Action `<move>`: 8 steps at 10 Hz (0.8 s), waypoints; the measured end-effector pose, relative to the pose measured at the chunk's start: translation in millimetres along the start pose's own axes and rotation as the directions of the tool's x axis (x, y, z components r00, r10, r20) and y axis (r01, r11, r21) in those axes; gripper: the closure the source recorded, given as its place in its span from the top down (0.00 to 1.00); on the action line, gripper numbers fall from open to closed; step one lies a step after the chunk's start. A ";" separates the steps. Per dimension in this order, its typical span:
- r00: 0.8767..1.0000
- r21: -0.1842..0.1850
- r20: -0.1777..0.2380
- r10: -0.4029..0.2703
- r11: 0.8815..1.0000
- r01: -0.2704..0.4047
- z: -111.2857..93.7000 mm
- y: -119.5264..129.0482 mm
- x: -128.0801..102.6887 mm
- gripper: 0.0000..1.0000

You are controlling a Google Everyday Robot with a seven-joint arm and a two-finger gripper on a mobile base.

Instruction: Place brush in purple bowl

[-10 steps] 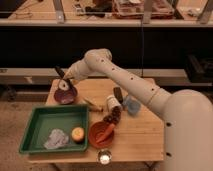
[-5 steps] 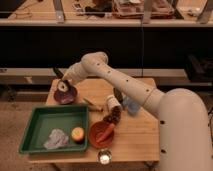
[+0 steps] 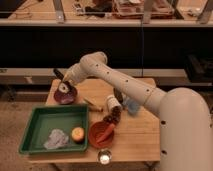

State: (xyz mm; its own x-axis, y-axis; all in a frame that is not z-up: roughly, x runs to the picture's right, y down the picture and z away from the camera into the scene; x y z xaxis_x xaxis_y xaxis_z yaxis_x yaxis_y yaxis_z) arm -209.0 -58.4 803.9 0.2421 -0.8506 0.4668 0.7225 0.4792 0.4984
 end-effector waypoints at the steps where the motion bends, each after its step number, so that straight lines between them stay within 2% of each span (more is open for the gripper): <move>1: 0.999 0.002 -0.031 -0.036 0.999 0.036 7.6 2.2 -0.1 0.00; 3: 0.996 0.013 -0.055 -0.068 0.998 0.069 25.2 7.5 6.3 0.00; 5: 0.995 0.026 -0.055 -0.086 0.996 0.088 44.1 8.7 14.5 0.01; 7: 0.995 0.017 -0.029 -0.091 0.996 0.092 56.9 15.1 22.0 0.14; 8: 0.995 0.017 -0.023 -0.095 0.995 0.095 59.8 14.0 21.5 0.16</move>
State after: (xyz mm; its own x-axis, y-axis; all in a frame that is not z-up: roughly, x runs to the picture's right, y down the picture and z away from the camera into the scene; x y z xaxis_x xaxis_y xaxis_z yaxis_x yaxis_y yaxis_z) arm -232.3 -57.0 864.6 0.1872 -0.8969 0.4007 0.7312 0.3996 0.5529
